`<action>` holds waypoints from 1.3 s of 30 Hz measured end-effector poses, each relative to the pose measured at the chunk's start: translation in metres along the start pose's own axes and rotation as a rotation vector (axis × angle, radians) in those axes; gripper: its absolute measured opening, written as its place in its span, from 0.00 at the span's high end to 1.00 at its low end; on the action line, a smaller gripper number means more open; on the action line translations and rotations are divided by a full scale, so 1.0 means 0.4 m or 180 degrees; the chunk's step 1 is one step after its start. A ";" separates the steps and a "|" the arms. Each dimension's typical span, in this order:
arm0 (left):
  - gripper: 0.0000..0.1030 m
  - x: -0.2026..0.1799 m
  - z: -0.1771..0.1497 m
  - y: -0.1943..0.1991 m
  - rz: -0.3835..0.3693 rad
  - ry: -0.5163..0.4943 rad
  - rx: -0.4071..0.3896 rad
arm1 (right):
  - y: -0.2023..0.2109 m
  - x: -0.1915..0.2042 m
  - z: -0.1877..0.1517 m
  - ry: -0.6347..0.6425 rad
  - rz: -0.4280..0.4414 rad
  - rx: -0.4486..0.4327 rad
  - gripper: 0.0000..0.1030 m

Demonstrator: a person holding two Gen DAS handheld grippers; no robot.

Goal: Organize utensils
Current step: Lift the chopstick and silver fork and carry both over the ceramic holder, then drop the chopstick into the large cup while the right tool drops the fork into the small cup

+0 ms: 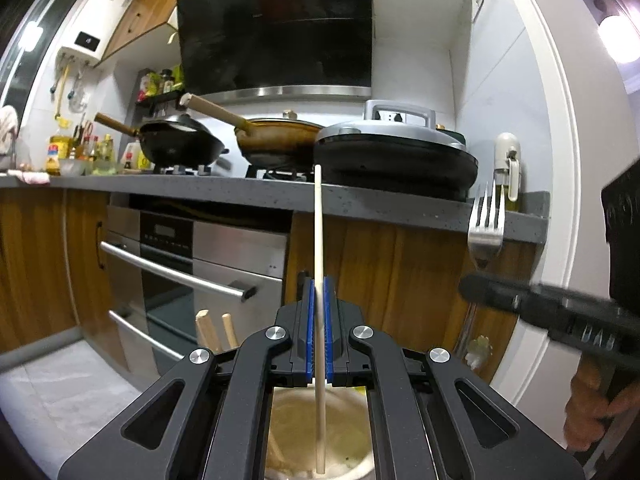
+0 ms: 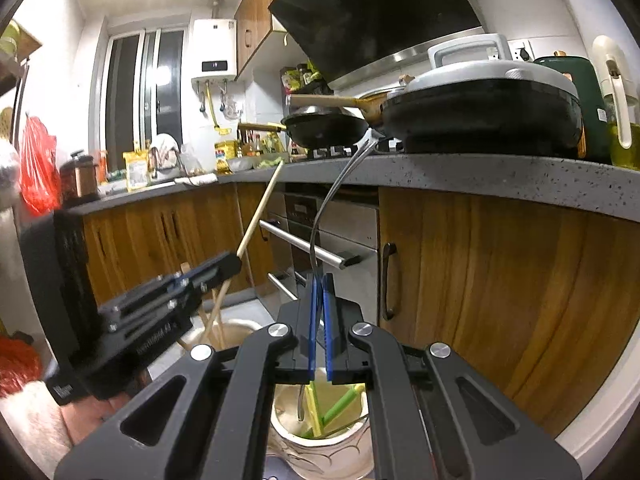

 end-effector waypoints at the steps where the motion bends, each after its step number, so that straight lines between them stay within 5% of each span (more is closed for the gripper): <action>1: 0.95 -0.003 -0.004 -0.001 0.0015 -0.0019 -0.0009 | -0.005 0.001 -0.009 0.0018 -0.0016 0.0022 0.97; 12: 0.95 -0.004 -0.059 0.012 -0.0025 -0.0131 0.0057 | -0.038 0.007 -0.069 0.0079 0.0054 0.0254 0.97; 23: 0.94 -0.018 -0.063 0.032 -0.0058 -0.0296 0.0108 | -0.082 -0.030 -0.124 -0.0281 0.0192 0.0602 0.97; 35: 0.73 -0.021 -0.026 0.048 -0.0105 -0.0235 0.0102 | -0.104 -0.040 -0.156 -0.0347 0.0176 0.0790 0.97; 37: 0.65 -0.021 -0.012 0.059 -0.0109 -0.0222 0.0069 | -0.097 -0.039 -0.152 -0.0340 0.0166 0.0770 0.92; 39: 0.64 -0.023 0.004 0.075 -0.0120 -0.0225 0.0041 | -0.084 -0.036 -0.141 -0.0328 0.0176 0.0706 0.76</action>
Point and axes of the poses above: each gripper's, at about its wrist camera, not at the fingertips, and y roughly against the way its jaws point, x to its left, z to its top, the point moved 5 cm from there along -y, roughly the way its jaws point, and after that the axes turned 15 degrees about z, right-handed, at the moved point
